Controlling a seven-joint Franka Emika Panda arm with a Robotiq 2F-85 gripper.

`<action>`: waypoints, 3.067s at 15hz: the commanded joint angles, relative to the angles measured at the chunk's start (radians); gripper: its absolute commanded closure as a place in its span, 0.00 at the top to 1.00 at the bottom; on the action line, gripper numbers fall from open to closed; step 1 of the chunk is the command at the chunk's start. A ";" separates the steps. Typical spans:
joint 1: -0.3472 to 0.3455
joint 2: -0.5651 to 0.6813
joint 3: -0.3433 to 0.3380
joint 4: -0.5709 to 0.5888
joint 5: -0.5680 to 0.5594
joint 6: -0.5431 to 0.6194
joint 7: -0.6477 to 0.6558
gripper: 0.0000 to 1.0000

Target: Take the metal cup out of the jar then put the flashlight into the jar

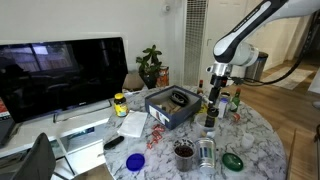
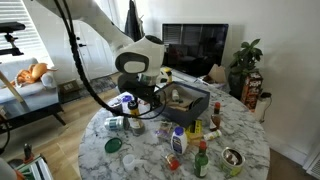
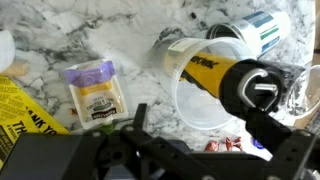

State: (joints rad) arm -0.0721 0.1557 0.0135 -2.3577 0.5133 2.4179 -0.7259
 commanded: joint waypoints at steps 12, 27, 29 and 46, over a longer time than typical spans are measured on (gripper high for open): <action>-0.023 0.042 0.033 0.039 -0.009 0.004 -0.005 1.00; -0.019 0.076 0.019 0.042 -0.036 0.003 0.000 0.99; -0.020 0.106 0.023 0.045 -0.045 0.013 0.005 0.98; -0.037 0.203 0.059 0.101 -0.125 -0.014 0.049 0.01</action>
State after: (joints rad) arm -0.0864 0.3499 0.0508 -2.2712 0.4031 2.4205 -0.7004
